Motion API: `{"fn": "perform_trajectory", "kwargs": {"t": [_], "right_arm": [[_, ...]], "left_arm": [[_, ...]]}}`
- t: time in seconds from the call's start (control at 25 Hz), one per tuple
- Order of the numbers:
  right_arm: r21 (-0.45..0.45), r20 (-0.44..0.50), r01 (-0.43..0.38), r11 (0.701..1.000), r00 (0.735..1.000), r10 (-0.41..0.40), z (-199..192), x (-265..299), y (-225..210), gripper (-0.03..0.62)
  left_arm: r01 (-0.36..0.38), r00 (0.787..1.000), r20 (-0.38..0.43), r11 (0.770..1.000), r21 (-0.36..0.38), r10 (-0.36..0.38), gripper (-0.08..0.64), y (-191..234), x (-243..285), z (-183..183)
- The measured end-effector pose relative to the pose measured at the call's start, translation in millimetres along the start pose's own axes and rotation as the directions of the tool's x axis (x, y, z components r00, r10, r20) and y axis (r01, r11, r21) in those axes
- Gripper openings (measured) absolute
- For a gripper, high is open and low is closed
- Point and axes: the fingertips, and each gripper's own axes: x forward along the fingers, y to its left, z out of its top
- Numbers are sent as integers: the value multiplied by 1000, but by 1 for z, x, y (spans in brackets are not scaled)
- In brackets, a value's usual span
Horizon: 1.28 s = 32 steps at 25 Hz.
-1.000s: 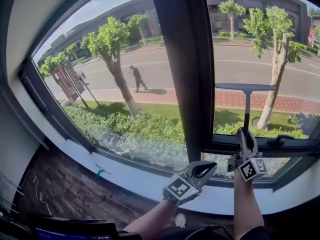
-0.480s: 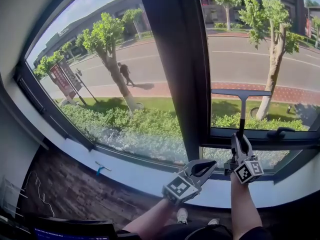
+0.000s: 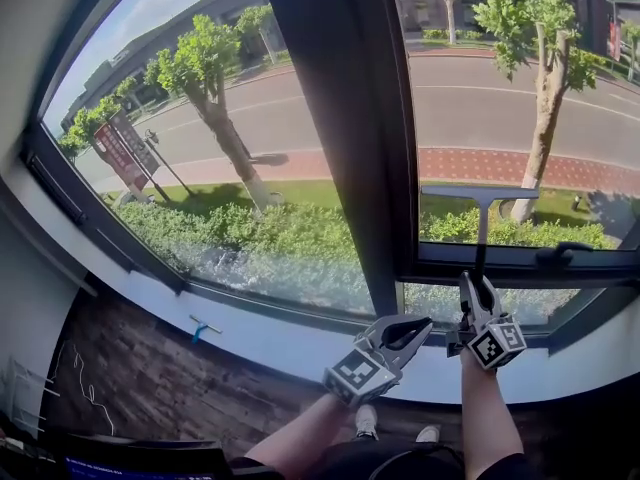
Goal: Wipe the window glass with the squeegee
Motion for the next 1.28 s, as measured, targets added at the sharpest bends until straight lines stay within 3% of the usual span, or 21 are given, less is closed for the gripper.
{"fn": "perform_trajectory", "kwargs": {"t": [0.44, 0.88, 1.12, 1.28], "right_arm": [[99, -92, -22, 995, 995, 31, -26, -15, -11, 71], [161, -156, -24, 987, 987, 50, -48, -29, -21, 67], [202, -203, -22, 979, 977, 64, -62, -37, -28, 67], [254, -220, -28, 967, 972, 86, -71, -42, -30, 66]], "left_arm": [[44, 999, 5, 998, -45, -44, 2, -11, 11, -1], [35, 999, -23, 996, -82, -37, 2, -11, 11, -12], [18, 1000, -7, 999, -39, -18, 2, -5, 15, -20], [23, 1000, -14, 998, -51, -24, 2, -7, 18, -25]]}}
